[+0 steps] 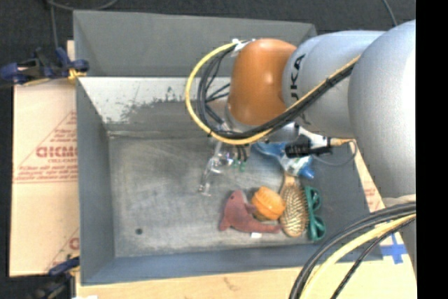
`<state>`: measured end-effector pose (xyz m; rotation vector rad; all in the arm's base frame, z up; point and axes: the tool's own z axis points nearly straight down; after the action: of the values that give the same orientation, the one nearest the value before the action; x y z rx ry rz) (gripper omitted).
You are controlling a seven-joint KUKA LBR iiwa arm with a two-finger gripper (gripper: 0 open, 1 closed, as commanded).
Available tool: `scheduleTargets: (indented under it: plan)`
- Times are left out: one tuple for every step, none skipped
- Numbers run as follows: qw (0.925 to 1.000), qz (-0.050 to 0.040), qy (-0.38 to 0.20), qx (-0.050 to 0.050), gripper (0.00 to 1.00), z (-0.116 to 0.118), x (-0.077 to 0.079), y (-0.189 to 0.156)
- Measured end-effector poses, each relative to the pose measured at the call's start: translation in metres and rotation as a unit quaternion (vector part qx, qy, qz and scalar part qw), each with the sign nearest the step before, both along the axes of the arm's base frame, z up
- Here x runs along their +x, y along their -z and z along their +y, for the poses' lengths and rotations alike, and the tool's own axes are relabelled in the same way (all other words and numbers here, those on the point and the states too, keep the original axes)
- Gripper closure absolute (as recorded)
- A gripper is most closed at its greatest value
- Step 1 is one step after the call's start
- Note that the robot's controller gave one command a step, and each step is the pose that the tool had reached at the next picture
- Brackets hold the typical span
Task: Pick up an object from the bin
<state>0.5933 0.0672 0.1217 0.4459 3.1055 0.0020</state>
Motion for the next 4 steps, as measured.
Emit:
scheduleTargets:
  plan:
    - [1.0, 0.0009, -0.004, -0.001, 0.0, -0.061, 0.008, -0.012]
    - [0.9984, -0.0011, -0.057, -0.002, 0.0, -0.067, -0.041, 0.011]
    - [0.9321, 0.001, -0.362, 0.002, 1.0, -0.084, -0.034, 0.048]
    - [0.9323, 0.0011, -0.362, 0.002, 1.0, -0.084, -0.034, 0.048]
